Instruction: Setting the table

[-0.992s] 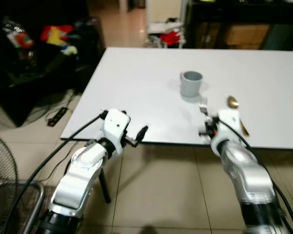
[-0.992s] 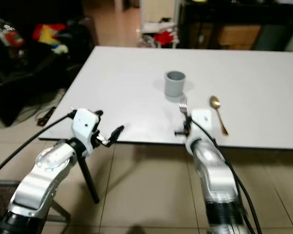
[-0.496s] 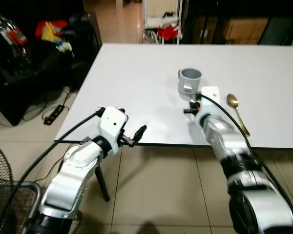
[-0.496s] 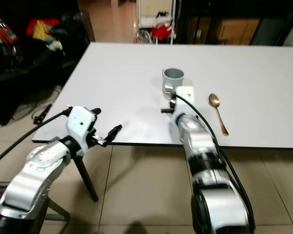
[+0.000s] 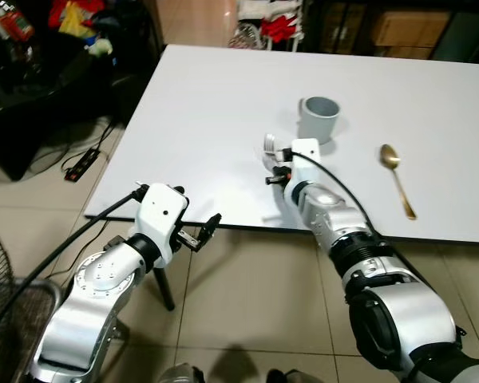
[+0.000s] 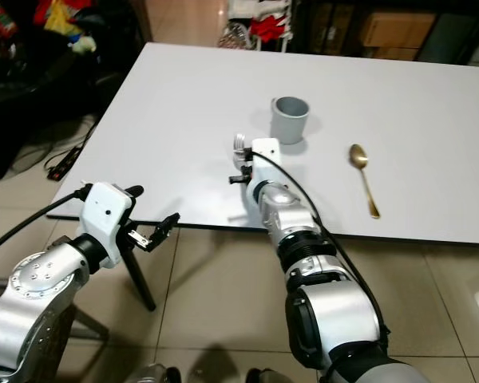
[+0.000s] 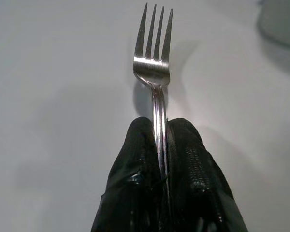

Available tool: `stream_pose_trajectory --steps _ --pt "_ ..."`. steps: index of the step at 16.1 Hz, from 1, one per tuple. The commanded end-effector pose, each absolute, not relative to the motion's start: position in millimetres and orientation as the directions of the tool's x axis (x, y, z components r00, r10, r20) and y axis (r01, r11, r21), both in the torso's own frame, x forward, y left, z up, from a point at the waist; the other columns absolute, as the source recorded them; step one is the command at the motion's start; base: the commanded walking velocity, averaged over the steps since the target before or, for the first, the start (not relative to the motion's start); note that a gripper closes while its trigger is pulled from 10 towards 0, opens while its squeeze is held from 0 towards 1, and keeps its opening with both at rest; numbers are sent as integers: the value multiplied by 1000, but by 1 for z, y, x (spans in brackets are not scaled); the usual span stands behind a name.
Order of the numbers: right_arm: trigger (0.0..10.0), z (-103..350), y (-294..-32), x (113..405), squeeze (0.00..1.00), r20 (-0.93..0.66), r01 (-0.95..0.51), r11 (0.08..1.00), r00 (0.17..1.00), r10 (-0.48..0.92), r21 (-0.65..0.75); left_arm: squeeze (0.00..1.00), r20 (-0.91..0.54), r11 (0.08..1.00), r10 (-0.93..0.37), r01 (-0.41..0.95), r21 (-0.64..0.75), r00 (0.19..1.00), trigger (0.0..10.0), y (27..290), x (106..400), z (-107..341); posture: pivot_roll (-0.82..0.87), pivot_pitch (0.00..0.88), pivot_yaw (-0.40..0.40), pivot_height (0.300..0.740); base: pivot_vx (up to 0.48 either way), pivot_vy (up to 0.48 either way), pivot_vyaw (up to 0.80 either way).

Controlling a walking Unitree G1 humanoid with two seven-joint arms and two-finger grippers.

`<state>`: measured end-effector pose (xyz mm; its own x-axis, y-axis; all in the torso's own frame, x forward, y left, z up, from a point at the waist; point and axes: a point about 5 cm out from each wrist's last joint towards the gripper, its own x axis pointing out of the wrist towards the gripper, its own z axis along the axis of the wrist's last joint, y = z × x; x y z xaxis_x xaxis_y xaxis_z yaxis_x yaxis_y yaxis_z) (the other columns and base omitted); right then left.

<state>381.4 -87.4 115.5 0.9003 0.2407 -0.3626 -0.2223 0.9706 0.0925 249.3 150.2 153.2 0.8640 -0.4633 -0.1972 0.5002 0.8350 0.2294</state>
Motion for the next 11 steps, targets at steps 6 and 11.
stream_pose_trajectory --steps 6,11 --pt "10000 121 -82 387 0 -361 -138 985 917 168 108 0 -206 821 -492 530 214 846 10000 148 239 158 112 162 -25 740 0 0 0" --pt "10000 125 -70 387 1000 -353 -151 979 916 191 136 0 -204 821 -492 529 213 846 10000 149 239 161 121 155 -33 740 0 0 0"
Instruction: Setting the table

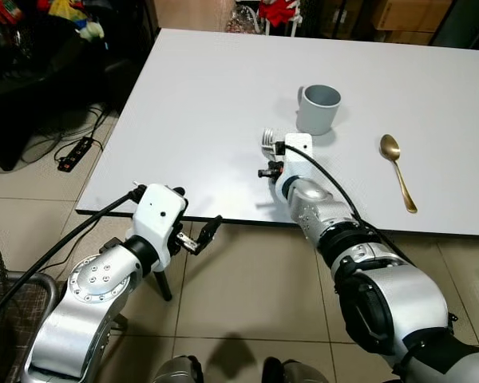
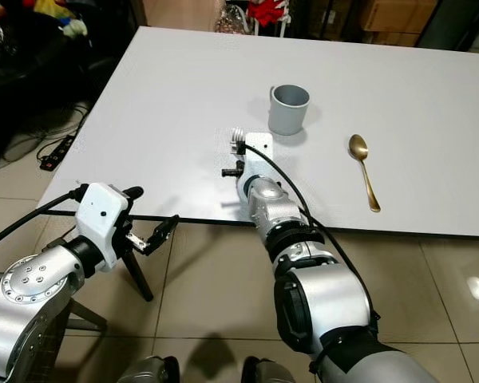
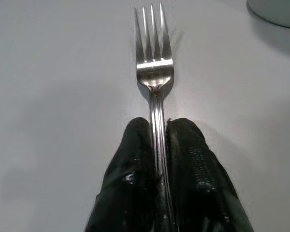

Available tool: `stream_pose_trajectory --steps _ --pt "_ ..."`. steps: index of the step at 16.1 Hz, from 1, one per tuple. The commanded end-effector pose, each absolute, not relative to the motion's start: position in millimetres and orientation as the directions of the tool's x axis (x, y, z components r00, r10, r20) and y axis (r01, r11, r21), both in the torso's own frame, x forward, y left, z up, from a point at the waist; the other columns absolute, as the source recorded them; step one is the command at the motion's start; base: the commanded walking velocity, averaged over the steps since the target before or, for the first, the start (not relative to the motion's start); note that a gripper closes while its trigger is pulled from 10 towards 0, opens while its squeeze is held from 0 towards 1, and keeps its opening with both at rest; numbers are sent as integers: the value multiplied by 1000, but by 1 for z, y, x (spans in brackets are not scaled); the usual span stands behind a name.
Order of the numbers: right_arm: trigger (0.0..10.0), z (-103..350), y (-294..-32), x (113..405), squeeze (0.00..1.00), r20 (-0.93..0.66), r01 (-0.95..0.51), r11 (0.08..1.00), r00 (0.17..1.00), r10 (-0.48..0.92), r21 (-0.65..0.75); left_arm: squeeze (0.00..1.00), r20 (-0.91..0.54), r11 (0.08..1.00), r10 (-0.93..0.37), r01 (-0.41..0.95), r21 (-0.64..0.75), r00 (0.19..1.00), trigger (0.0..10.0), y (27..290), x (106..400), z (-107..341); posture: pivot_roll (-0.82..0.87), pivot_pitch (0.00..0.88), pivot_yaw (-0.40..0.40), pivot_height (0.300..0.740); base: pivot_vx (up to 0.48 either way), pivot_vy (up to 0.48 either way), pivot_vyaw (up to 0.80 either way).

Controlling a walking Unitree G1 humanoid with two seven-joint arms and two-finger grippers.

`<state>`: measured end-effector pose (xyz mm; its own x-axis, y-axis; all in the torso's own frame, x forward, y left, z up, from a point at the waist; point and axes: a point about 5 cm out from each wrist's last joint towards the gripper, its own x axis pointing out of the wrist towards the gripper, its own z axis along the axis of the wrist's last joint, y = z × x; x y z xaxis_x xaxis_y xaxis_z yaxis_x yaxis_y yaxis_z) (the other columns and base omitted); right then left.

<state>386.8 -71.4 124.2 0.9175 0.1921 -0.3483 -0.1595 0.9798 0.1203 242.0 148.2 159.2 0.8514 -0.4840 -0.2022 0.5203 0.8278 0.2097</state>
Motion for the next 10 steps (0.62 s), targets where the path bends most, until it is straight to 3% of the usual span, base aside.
stream_pose_trajectory --steps 1,6,10 --pt "10000 127 -67 387 1000 -344 -164 975 916 208 151 0 -194 820 -497 531 214 845 10000 148 240 163 123 148 -33 740 0 0 0" --pt "10000 144 -72 394 1000 -253 -190 971 942 222 145 0 -147 829 -497 518 212 855 10000 142 253 168 112 93 -18 740 0 0 0" --pt "10000 161 -107 383 1000 -49 -249 961 965 256 119 0 -116 866 -467 480 143 877 10000 123 268 163 63 43 7 740 0 0 0"
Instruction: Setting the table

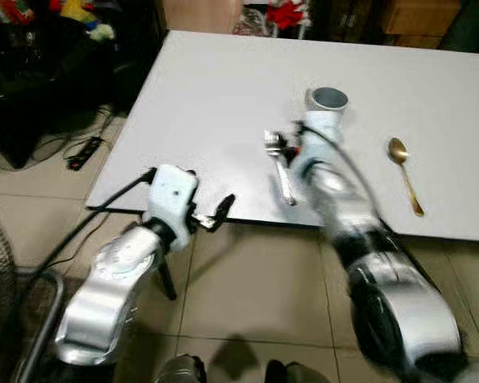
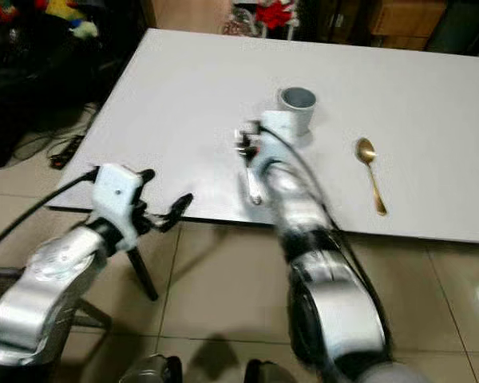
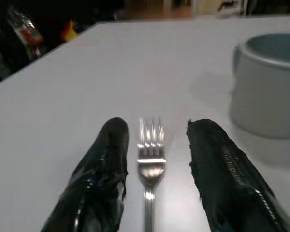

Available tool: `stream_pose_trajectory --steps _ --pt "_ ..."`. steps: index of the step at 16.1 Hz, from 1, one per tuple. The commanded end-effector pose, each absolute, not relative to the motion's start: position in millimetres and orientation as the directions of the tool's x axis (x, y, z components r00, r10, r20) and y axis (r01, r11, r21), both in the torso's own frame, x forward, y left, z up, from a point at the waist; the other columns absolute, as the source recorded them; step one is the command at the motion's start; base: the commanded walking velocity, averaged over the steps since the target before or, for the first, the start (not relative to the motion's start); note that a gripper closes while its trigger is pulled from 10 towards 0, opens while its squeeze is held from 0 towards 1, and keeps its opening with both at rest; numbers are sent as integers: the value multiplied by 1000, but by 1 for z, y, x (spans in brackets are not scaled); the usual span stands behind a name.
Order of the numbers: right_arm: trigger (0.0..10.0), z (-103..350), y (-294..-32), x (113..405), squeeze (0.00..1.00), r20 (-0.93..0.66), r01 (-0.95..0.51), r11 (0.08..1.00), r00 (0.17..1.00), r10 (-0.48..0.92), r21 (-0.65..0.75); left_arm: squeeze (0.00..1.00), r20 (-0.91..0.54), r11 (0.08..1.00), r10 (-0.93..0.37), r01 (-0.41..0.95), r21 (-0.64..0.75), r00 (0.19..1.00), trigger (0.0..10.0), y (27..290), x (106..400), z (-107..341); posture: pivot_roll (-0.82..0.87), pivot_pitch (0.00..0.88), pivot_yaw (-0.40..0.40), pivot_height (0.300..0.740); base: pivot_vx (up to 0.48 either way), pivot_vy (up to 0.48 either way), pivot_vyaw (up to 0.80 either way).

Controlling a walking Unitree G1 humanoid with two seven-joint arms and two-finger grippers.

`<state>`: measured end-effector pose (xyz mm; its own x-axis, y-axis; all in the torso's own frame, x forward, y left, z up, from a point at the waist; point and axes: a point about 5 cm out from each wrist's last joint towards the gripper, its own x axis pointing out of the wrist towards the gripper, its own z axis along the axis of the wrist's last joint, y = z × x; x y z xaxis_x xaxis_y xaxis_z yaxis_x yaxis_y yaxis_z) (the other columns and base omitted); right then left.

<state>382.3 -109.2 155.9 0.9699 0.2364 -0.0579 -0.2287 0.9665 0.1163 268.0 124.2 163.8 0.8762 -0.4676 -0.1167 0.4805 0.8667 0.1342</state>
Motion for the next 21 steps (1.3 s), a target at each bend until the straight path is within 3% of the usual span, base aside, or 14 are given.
stream_pose_trajectory --steps 1,3,4,6,7,12,18,21 --pt "10000 161 -117 370 1000 -21 -266 958 963 270 102 0 -116 867 -467 480 132 877 10000 117 271 161 54 37 10 740 0 0 0" --pt "10000 158 -125 355 1000 -9 -285 956 958 286 69 0 -110 872 -463 474 124 880 10000 112 275 159 46 33 14 740 0 0 0" --pt "10000 152 -139 327 1000 0 -287 957 958 287 36 0 -100 894 -422 432 115 901 10000 111 281 157 24 23 27 740 0 0 0" --pt "10000 149 -149 300 1000 12 -276 961 961 276 22 0 -81 915 -375 383 127 923 10000 113 285 156 14 20 31 740 0 0 0" --pt "10000 150 -160 266 1000 29 -226 974 974 225 9 0 -55 930 -336 341 141 940 10000 116 284 152 -12 15 30 740 0 0 0" --pt "10000 133 -179 221 1000 4 -52 994 999 52 -91 0 -53 930 -356 360 81 933 10000 107 269 146 -36 10 18 740 0 0 0" --pt "10000 134 -176 202 1000 -38 -58 998 998 58 5 0 -44 933 -353 355 65 935 10000 105 264 141 -34 0 -12 740 175 0 0" --pt "10000 131 -174 197 1000 -72 -58 998 996 60 28 0 -43 919 -386 388 72 922 10000 101 261 141 -38 0 -5 740 275 0 -800"
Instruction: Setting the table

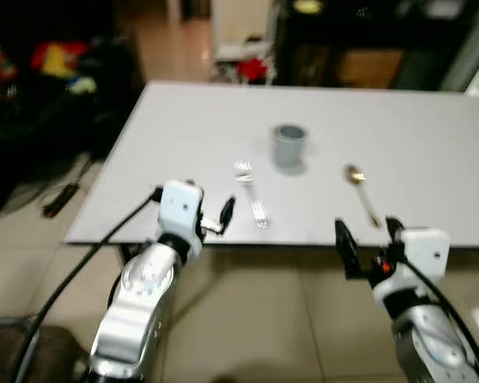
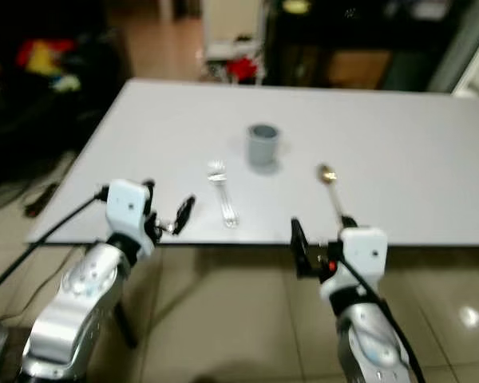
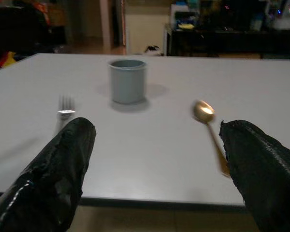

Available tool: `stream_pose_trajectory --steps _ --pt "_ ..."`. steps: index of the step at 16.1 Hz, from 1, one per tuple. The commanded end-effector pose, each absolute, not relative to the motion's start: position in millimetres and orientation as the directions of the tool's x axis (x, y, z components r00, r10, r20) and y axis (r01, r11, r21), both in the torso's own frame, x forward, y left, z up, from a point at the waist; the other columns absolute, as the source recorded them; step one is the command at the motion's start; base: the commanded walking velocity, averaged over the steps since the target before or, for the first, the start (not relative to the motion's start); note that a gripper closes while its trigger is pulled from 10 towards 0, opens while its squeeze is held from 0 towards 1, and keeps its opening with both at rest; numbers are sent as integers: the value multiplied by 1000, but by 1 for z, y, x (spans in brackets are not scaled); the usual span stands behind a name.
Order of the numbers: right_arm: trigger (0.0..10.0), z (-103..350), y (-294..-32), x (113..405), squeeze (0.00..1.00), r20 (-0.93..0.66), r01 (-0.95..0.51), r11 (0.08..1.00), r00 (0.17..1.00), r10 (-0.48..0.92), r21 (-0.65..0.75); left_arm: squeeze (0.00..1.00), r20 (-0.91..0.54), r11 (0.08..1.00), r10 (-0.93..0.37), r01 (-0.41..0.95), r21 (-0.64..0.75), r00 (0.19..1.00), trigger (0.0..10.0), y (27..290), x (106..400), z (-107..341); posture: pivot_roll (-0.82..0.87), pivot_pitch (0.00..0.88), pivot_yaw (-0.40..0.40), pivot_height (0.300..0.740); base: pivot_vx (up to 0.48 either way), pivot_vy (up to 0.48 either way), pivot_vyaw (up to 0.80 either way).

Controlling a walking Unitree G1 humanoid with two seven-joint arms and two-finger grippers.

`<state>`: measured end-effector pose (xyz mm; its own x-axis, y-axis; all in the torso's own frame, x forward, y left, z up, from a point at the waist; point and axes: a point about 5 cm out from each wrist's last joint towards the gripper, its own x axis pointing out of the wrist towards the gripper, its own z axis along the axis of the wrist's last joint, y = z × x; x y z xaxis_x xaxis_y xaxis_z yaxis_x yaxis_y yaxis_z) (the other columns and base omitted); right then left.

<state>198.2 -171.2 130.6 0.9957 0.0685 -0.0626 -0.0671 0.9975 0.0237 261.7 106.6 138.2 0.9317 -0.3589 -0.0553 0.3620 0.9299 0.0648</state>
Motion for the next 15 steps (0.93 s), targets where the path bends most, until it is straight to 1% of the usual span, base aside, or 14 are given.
stream_pose_trajectory --steps 1,3,8,10,11,12,13,15 --pt "10000 132 -175 196 1000 -67 -53 998 996 55 32 0 -43 917 -390 393 68 920 10000 100 262 141 -40 0 -1 740 281 0 -800" --pt "10000 131 -176 195 1000 -71 -50 998 996 52 40 0 -47 915 -395 398 71 917 10000 99 262 141 -40 0 1 740 277 0 0" --pt "10000 128 -177 191 1000 -115 -110 994 987 111 20 0 -61 904 -417 420 75 907 10000 97 261 139 -47 5 8 740 272 0 0" --pt "10000 127 -179 191 1000 -130 -128 992 983 128 9 0 -70 901 -426 430 65 902 10000 95 260 137 -49 10 2 740 0 0 0" --pt "10000 127 -180 191 890 -140 -159 987 978 156 -7 0 -101 892 -439 447 66 893 10000 93 260 133 -48 11 0 740 0 0 0" --pt "10000 128 -182 191 0 -143 -221 975 965 220 9 0 -173 856 -482 504 115 859 10000 90 260 125 -47 12 -4 740 0 0 0" --pt "10000 129 -184 189 0 -159 -300 954 941 299 23 0 -228 832 -493 532 162 840 10000 92 263 119 -49 13 -1 740 0 0 0" --pt "10000 130 -185 188 0 -185 -356 934 916 356 34 0 -264 835 -472 522 175 842 10000 95 268 116 -51 15 2 740 0 0 0"
